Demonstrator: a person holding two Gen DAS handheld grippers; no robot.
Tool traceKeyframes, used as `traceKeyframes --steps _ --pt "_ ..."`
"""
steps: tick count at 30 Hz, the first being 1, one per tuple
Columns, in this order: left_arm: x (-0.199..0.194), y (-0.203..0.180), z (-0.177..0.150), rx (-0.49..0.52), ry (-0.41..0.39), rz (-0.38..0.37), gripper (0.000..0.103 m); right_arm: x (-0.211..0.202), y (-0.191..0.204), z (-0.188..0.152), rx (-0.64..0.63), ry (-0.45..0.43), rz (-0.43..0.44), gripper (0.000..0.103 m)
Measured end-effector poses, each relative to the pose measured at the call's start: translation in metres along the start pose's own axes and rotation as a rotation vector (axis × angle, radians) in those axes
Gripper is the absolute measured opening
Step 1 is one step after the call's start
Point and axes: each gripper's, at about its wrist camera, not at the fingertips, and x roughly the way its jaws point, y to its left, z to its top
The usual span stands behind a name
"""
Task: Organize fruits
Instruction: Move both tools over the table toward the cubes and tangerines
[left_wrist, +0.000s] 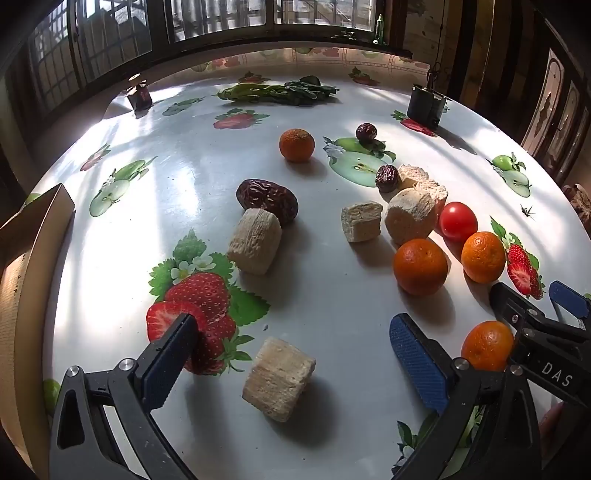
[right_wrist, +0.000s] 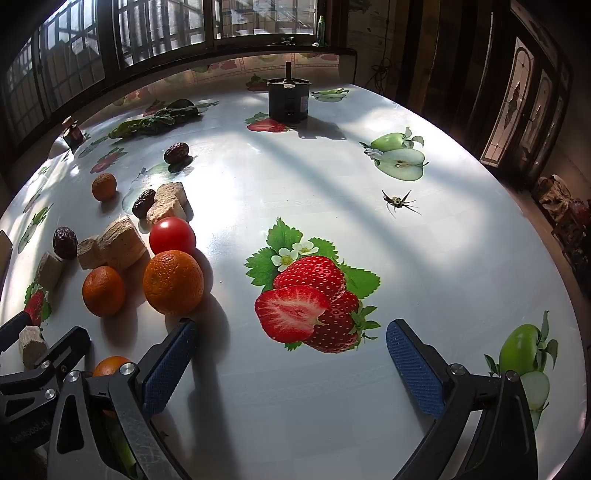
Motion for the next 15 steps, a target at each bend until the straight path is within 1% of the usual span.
traceKeyframes --steps 2,3,5,8,12,13,15 --pt "0.003 0.002 0.001 0.017 0.023 -0.009 0.103 0.0 0.0 0.0 -0.001 0.001 -0.001 0.102" --pt "-0.001 -0.002 -0.006 0.037 -0.005 0.004 0.103 0.0 0.0 0.0 -0.001 0.0 -0.001 0.102" --pt "-0.001 -0.004 -0.006 0.054 0.019 -0.005 0.103 0.0 0.0 0.0 0.0 0.0 -0.001 0.102" --pt "0.0 0.001 -0.004 0.057 0.04 -0.032 0.103 -0.001 0.001 -0.001 0.007 0.0 -0.006 0.102" --pt "-0.011 0.007 -0.012 0.046 0.056 -0.029 0.102 -0.004 0.002 -0.006 -0.009 0.009 0.006 0.102" --pt "-0.019 0.011 -0.015 0.039 0.042 -0.036 0.101 -0.005 0.004 -0.005 -0.01 0.019 0.007 0.102" --pt "-0.04 0.018 -0.021 0.027 -0.015 -0.056 0.101 -0.007 0.002 -0.007 -0.014 0.033 0.012 0.102"
